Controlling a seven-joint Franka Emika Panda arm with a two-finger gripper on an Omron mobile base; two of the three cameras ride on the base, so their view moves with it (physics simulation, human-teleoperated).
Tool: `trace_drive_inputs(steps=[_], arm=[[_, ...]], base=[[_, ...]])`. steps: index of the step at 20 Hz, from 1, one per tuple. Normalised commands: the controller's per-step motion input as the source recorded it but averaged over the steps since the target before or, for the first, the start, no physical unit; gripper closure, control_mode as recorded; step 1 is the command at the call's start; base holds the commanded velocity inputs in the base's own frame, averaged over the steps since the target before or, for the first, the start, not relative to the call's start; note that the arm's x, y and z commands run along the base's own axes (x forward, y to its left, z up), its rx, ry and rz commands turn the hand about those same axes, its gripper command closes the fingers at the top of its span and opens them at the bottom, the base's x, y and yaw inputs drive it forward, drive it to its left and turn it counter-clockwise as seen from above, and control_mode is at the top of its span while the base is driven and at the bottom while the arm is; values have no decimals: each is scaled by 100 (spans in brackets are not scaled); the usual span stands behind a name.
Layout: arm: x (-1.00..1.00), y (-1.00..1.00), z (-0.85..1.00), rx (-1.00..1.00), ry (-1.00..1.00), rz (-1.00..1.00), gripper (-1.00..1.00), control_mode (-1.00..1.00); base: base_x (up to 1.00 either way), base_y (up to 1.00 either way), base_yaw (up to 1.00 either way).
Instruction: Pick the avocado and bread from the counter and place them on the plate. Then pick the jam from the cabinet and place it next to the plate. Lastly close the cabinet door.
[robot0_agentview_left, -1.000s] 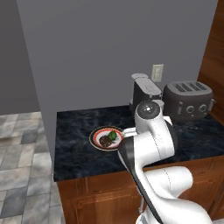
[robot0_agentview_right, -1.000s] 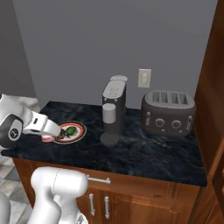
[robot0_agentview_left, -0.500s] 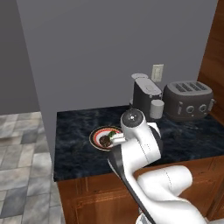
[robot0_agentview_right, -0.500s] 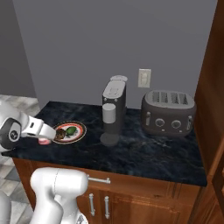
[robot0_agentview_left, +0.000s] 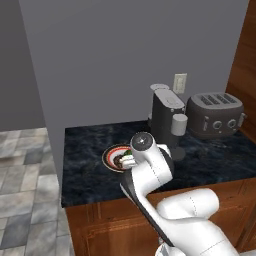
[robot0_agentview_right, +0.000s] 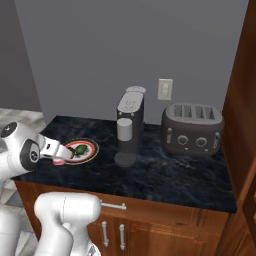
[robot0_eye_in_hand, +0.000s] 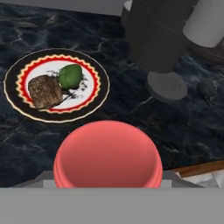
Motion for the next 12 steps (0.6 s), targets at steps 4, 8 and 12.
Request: trace_drive_inputs(steps=[4,8,12], arm=[[33,41,-33,0,0,0,100,-100],[8,45,-24,0,0,0,100,-100],[6,32,-20,0,0,0,100,-100]], base=[[0,0,0],[0,0,0],[0,0,0]])
